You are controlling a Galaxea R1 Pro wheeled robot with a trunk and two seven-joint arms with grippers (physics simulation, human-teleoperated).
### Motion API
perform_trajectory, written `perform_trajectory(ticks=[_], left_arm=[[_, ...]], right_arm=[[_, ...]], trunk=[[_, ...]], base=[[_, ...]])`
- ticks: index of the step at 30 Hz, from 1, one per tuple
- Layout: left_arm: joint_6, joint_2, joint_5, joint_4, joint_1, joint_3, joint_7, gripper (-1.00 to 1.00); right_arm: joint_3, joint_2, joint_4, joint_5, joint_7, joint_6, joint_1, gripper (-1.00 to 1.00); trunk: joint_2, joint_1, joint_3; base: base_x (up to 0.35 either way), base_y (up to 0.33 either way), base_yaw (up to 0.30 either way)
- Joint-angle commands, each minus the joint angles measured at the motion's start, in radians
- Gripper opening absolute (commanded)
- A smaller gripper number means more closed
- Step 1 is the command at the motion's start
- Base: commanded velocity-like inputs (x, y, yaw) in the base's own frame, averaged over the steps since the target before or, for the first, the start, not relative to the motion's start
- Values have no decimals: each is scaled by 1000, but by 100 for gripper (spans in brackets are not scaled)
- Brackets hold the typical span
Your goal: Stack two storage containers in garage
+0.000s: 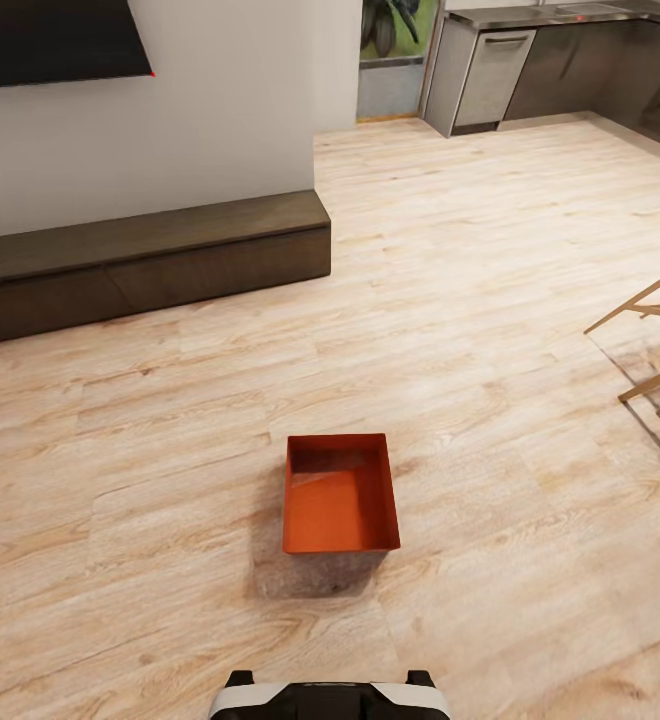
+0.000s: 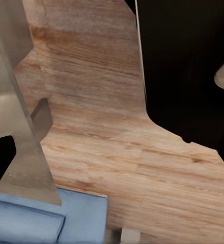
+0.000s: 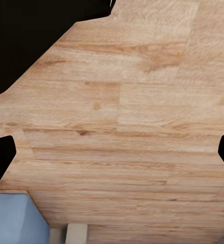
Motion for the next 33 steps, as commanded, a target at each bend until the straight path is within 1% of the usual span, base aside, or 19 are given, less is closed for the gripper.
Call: perform_trajectory(ticks=[1, 14, 19, 21, 23, 25, 26, 27, 28, 29, 31, 32, 33], left_arm=[[-3, 0, 0, 4, 0, 2, 3, 100], [-3, 3, -1, 17, 0, 4, 3, 100], [-3, 1, -9, 13, 0, 1, 2, 100], [-1, 4, -11, 6, 0, 1, 3, 100], [1, 12, -12, -14, 0, 3, 7, 100], [8, 23, -13, -77, 0, 3, 11, 100], [14, 28, -14, -119, 0, 3, 12, 100], [18, 30, -14, -140, 0, 3, 12, 100], [31, 35, -14, -180, 0, 3, 13, 100], [41, 38, -14, -199, 0, 3, 13, 100], [90, 49, -15, -284, 0, 3, 14, 100], [184, 61, -16, -443, 0, 4, 14, 100], [200, 63, -16, -470, 0, 4, 15, 100]], right_arm=[[3, 0, 2, 4, -4, -3, -1, 100], [3, -1, 2, 4, -4, -3, 0, 100], [6, -3, 2, 9, -6, -2, 0, 100], [8, -2, 2, 12, -10, 1, 0, 100], [10, -2, -3, 14, -14, 4, -1, 100], [11, -4, -41, 16, -15, 5, -4, 100], [12, -4, -86, 16, -15, 8, -5, 100], [12, -3, -112, 16, -14, 10, -5, 100], [13, -5, -168, 15, -13, 19, -5, 100], [13, -6, -196, 14, -13, 28, -5, 100], [9, -12, -307, 10, -12, 103, -4, 100], [-2, -14, -467, 6, -18, 251, 2, 100], [-4, -14, -489, 5, -18, 270, 3, 100]], trunk=[[-1, 0, -1], [-1, 0, -1], [-1, 0, -1], [-1, 0, -1], [-1, 0, -1], [-1, 0, -1], [-1, 0, -1], [-1, 0, -1], [-1, 0, -1], [-1, 0, -1], [-1, 0, -1], [-1, 0, -1], [-1, 0, -1]], base=[[0, 0, 0], [0, 0, 0], [0, 0, 0], [0, 0, 0], [0, 0, 0], [0, 0, 0], [0, 0, 0], [0, 0, 0], [0, 0, 0], [0, 0, 0], [0, 0, 0], [0, 0, 0], [0, 0, 0]])
